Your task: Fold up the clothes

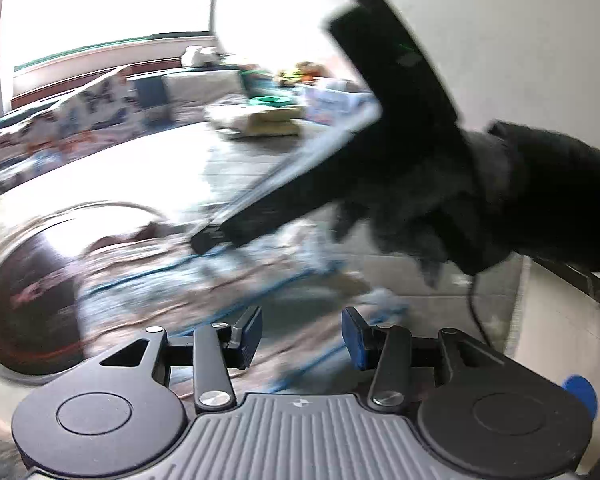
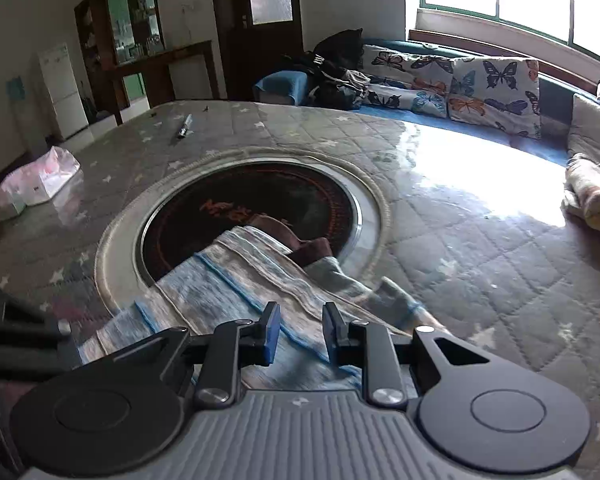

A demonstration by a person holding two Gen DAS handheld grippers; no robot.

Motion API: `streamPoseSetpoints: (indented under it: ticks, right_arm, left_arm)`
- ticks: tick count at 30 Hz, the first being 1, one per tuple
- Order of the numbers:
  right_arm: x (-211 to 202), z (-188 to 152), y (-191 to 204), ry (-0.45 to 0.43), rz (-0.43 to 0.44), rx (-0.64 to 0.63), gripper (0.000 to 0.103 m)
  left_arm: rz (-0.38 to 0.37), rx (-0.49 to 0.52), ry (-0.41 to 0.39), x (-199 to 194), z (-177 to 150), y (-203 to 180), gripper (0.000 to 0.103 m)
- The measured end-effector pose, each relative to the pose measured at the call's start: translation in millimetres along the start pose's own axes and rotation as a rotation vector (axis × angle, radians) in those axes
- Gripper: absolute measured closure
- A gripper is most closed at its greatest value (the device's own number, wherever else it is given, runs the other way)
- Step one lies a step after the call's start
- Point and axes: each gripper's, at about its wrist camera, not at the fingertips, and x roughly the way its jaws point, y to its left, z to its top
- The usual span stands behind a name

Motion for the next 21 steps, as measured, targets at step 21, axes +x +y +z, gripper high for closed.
streamPoseSetpoints:
  ticks: [21]
  right_arm:
    - [-46, -56, 3, -0.030, -0.124, 0.070, 0.068]
  left_arm:
    - [0.248, -0.237, 0.041, -4, -20, 83, 0.055]
